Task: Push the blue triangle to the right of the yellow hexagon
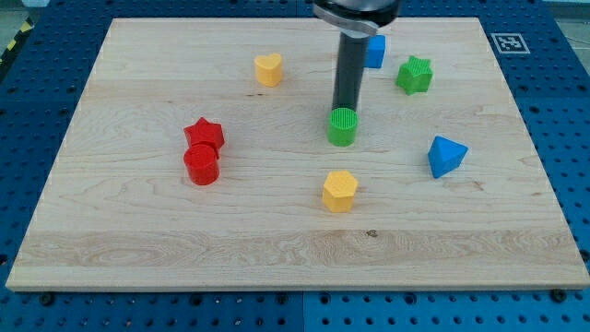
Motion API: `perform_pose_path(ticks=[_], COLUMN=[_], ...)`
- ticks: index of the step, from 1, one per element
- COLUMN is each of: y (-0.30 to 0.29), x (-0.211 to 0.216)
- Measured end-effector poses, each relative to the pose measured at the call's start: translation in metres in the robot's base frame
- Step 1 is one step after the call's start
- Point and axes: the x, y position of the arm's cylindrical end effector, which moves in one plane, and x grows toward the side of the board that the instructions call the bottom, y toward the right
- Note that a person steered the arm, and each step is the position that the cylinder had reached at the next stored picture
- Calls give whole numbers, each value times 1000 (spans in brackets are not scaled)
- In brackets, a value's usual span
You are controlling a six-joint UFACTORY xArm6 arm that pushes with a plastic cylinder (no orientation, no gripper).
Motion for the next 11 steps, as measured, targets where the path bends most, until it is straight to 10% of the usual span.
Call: perform_pose_path(ticks=[4, 11], y=[127, 134], x=[33, 105])
